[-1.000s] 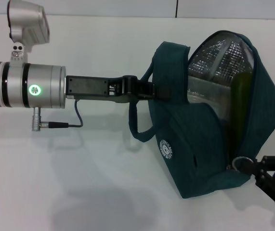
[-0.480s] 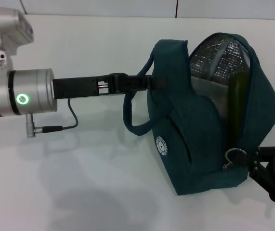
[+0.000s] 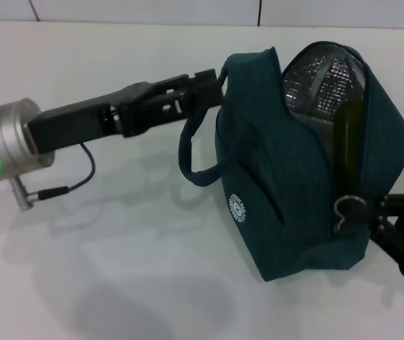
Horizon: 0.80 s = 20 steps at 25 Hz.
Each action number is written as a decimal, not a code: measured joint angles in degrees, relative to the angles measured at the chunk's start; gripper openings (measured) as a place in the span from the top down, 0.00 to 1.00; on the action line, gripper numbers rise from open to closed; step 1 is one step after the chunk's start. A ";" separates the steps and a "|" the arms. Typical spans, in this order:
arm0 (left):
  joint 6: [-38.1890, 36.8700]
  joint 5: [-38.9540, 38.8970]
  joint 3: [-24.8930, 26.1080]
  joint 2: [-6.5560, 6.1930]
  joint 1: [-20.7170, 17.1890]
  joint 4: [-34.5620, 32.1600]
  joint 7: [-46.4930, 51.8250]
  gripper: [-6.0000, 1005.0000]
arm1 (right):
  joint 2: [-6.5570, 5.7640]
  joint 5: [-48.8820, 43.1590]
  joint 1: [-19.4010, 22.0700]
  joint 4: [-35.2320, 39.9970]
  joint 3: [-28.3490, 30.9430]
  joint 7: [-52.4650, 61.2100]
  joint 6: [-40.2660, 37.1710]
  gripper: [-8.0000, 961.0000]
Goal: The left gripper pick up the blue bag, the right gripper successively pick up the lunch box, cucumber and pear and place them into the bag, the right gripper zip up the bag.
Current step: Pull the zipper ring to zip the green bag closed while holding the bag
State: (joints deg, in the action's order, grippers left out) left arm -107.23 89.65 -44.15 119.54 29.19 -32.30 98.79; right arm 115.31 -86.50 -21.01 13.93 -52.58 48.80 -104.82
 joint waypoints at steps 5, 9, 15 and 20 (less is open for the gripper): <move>-4.29 -3.43 -0.10 0.02 -2.32 2.67 -11.89 0.18 | 0.00 3.21 -0.92 0.07 0.03 -1.38 -1.27 0.92; -5.21 -3.36 -0.10 0.00 -4.79 3.93 -18.20 0.18 | 0.00 5.90 -2.62 0.18 0.04 -1.68 -2.03 0.92; -4.81 1.68 -0.16 -0.05 -5.98 9.40 -31.95 0.19 | 0.17 10.26 -6.62 -0.17 0.05 -1.05 -1.62 0.92; -4.28 2.68 -0.15 0.12 -6.70 14.07 -42.90 0.20 | 0.51 12.38 -10.04 -0.21 -0.19 1.10 -0.45 0.92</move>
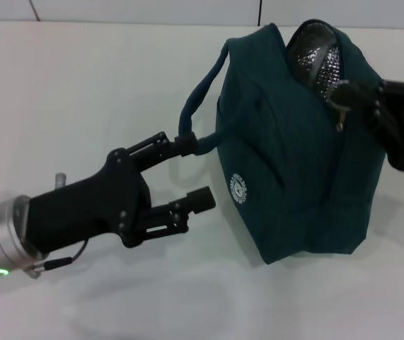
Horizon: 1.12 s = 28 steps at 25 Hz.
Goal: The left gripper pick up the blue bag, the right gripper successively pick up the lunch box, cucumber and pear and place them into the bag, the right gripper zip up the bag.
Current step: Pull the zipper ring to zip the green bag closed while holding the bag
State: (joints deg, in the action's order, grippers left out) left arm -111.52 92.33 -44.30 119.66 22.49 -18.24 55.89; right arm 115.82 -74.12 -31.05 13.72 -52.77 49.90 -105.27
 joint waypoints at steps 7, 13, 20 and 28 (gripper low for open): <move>6.51 -0.63 0.21 0.18 -0.03 2.46 -3.50 0.22 | -0.09 -0.05 -4.67 0.48 -0.68 3.29 3.54 0.91; 13.07 -1.97 0.20 0.49 1.80 6.28 -7.65 0.23 | 0.12 -0.20 -8.68 0.45 -2.18 3.71 6.09 0.91; 15.30 -2.29 0.35 0.66 4.65 8.81 -10.24 0.25 | 0.18 -0.21 -10.85 0.33 -3.08 3.72 7.93 0.91; 18.88 -4.80 0.12 0.70 8.32 11.09 -9.96 0.28 | 0.29 0.11 -10.88 0.39 -3.57 3.71 8.24 0.91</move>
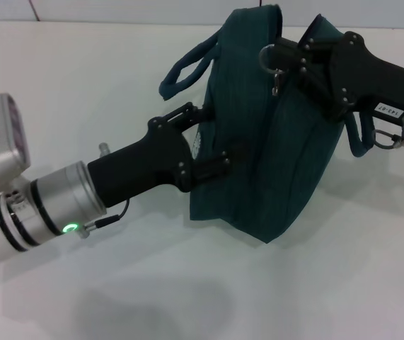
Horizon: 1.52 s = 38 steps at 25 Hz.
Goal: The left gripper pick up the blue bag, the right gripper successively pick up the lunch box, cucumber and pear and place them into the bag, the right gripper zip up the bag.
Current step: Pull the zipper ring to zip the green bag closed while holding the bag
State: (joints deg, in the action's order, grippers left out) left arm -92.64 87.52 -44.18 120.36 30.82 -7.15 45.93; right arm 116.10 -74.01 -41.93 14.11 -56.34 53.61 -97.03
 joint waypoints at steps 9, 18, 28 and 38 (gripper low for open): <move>-0.10 0.60 -0.15 -0.13 1.22 0.42 -1.19 0.30 | 0.09 0.07 0.27 -0.29 0.18 -0.01 -0.01 0.90; -0.38 0.68 -2.24 -0.30 1.39 0.05 -1.06 0.72 | 0.09 0.10 0.73 -0.57 0.12 0.01 -0.19 0.90; -2.79 0.79 -9.72 -0.57 1.24 -2.01 -1.18 0.79 | -0.13 3.75 2.68 -0.47 0.34 2.95 -0.12 0.89; -5.42 2.17 -14.43 -0.89 1.04 -3.84 -0.82 0.89 | -0.40 4.59 3.69 -0.05 0.54 5.29 1.46 0.89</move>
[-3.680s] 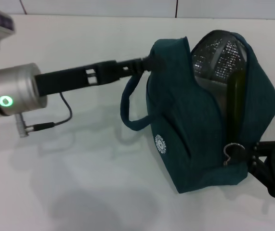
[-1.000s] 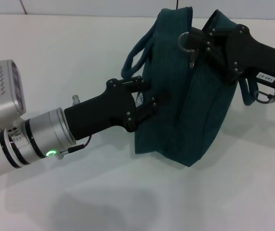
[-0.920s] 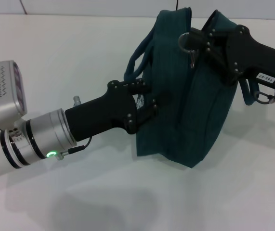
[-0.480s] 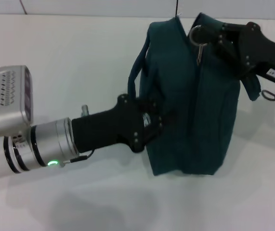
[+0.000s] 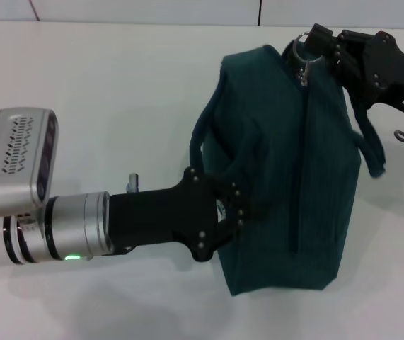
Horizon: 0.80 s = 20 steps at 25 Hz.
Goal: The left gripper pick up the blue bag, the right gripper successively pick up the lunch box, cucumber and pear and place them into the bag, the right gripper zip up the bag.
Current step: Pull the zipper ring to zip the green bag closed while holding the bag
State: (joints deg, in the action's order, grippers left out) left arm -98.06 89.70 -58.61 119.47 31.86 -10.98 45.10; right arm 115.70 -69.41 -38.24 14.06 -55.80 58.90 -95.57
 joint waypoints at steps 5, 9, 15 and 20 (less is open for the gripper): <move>-3.33 4.10 -0.08 -0.23 0.02 -1.36 0.19 0.92 | -0.08 0.08 0.04 0.01 0.08 1.60 1.71 0.89; -4.43 5.18 -0.10 -0.26 -0.84 -2.73 0.92 0.93 | -0.13 0.10 0.14 0.01 0.09 2.82 3.67 0.89; -5.52 5.88 -0.28 -0.52 -1.15 -2.87 0.83 0.93 | -0.12 0.11 0.78 0.01 -0.06 4.42 7.24 0.88; -6.23 5.78 -0.21 -1.03 -1.93 -2.91 0.42 0.93 | -0.12 0.11 1.53 -0.02 -0.16 6.23 10.99 0.88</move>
State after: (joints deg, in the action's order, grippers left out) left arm -104.28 95.48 -58.82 118.44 29.93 -13.89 45.53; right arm 115.57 -69.30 -36.71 14.04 -55.96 65.13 -84.58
